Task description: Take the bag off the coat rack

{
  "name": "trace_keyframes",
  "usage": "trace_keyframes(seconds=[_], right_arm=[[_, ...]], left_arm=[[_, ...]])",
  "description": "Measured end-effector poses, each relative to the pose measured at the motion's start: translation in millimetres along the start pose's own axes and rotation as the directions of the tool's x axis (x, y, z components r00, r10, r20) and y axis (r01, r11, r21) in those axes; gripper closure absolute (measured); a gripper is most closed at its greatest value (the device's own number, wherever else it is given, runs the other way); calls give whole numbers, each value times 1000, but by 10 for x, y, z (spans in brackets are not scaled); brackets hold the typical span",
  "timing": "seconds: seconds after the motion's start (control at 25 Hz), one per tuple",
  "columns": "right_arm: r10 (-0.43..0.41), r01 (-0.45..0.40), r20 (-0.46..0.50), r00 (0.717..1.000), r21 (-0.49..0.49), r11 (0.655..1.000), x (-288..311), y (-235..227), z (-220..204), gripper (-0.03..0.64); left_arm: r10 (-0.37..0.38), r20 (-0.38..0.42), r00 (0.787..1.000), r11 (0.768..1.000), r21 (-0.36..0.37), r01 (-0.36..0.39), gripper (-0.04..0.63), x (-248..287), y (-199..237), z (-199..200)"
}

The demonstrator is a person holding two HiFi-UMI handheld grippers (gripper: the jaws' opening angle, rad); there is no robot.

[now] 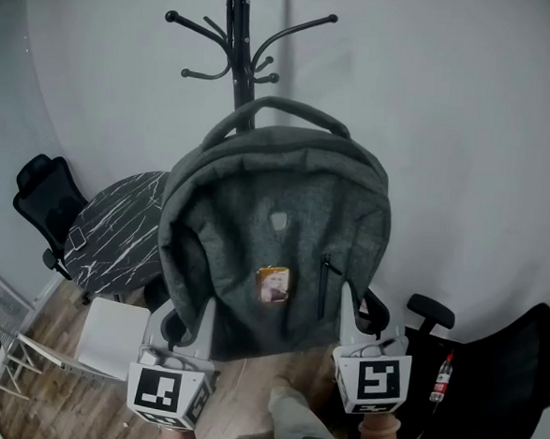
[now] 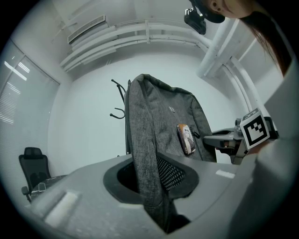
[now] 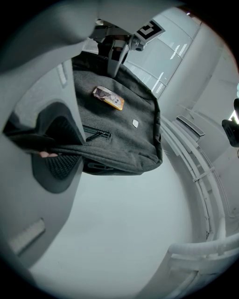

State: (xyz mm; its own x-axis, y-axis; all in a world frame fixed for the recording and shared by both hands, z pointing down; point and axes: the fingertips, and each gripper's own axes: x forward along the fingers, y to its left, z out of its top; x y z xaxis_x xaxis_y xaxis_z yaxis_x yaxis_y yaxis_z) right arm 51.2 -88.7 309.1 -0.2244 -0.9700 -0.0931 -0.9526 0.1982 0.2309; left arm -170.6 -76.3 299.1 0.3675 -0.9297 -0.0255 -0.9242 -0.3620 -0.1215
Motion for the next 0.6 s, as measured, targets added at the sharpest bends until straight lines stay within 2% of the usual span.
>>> trace_keyframes(seconds=[0.24,0.6], right_arm=[[-11,11,13,1000,-16,1000,-522,108,128,569],[14,-13,55,998,-18,1000,-605,147,166,569]], left_arm=[[-11,28,1000,1000,7,11,509,-533,-180,76],[26,46,999,1000,12,-27,509,-685,-228,88]])
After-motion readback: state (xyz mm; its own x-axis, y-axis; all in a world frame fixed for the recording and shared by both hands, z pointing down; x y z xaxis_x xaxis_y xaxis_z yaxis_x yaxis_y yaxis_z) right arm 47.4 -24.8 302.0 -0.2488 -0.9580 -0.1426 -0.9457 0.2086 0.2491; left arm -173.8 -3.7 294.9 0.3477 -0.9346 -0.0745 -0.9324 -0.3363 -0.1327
